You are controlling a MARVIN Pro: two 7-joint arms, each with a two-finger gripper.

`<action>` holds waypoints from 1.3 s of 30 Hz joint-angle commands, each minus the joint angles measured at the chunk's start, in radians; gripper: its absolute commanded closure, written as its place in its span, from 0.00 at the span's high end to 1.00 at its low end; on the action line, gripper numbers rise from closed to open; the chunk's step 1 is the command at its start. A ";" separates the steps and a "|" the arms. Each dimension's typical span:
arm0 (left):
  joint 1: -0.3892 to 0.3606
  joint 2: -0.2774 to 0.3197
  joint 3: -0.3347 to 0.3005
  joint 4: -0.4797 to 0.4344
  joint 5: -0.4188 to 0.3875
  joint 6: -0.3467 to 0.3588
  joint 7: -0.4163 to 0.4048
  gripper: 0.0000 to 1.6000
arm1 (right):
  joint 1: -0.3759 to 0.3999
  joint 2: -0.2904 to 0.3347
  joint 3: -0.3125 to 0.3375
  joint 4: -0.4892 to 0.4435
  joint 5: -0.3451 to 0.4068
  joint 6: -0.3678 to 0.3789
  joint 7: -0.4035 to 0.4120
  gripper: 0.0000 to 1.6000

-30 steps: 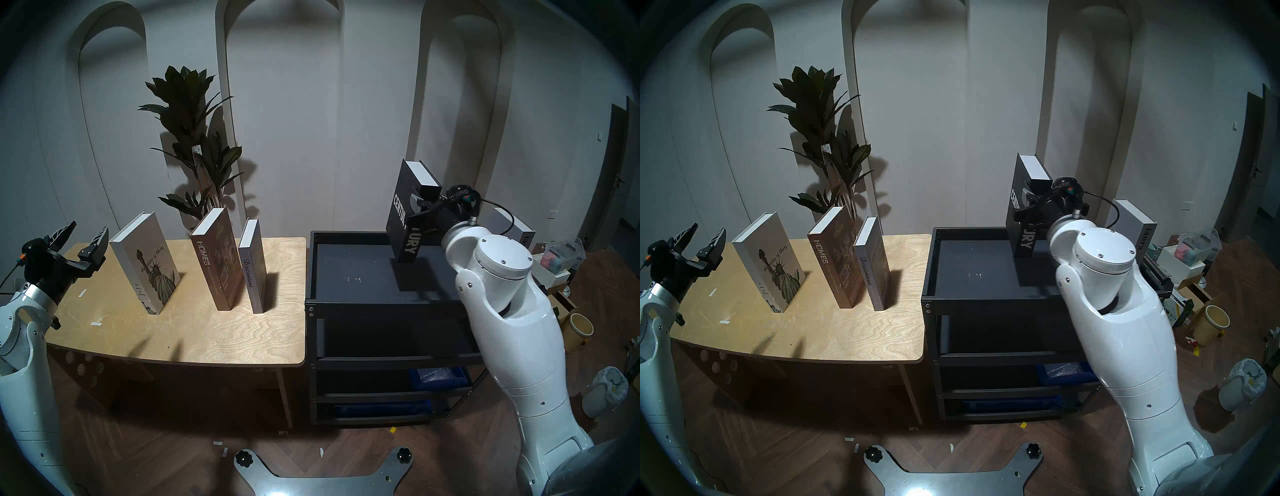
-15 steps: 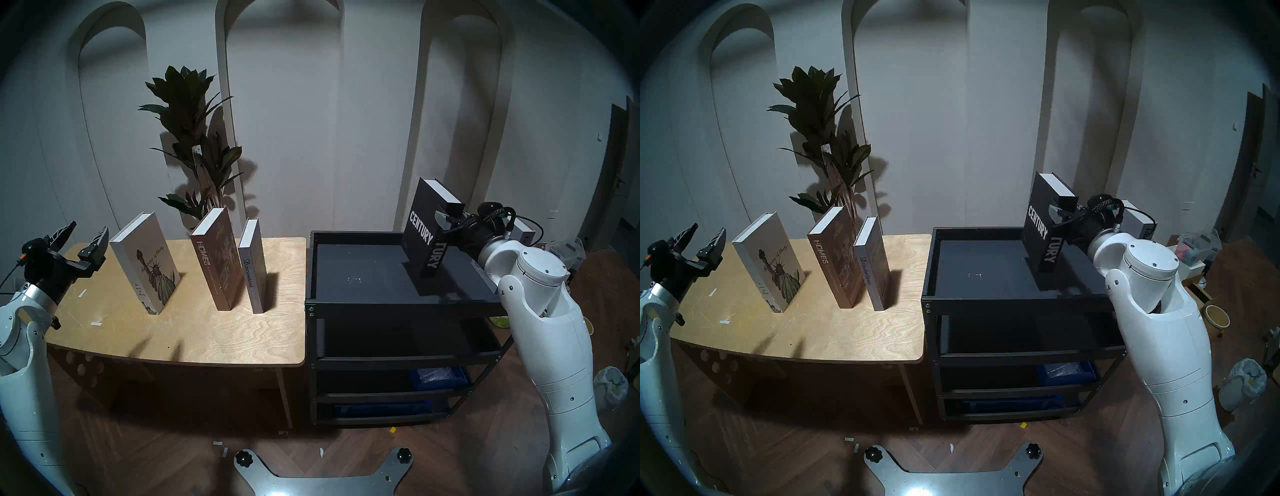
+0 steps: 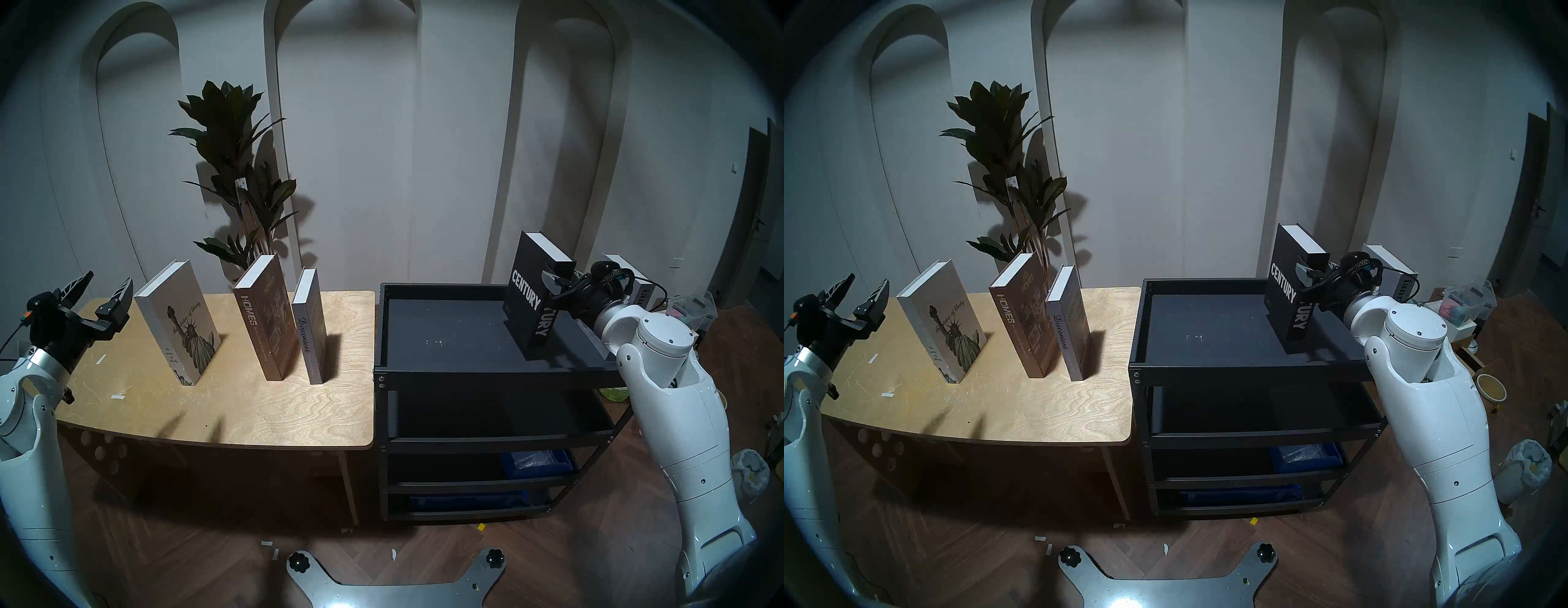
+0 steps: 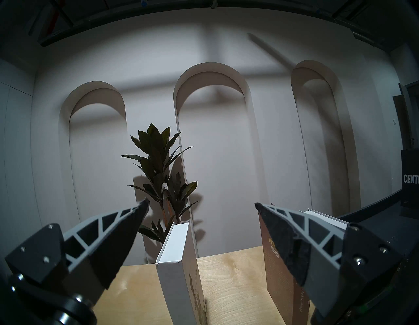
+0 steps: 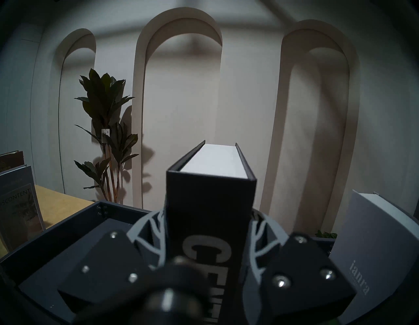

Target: Move the books from the display table onto the shelf, standing them upright with spines facing out and tallest at one end

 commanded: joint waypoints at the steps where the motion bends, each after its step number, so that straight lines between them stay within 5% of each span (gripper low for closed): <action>1: -0.006 0.007 -0.005 -0.012 0.002 -0.006 0.000 1.00 | -0.008 0.049 0.062 -0.026 0.004 -0.017 0.028 0.00; 10: -0.006 0.007 -0.005 -0.012 0.002 -0.006 0.000 1.00 | -0.043 0.071 0.133 0.014 0.004 -0.029 0.068 0.00; 39: -0.006 0.007 -0.005 -0.012 0.002 -0.007 0.000 1.00 | -0.058 0.083 0.185 0.113 -0.007 -0.080 0.114 0.00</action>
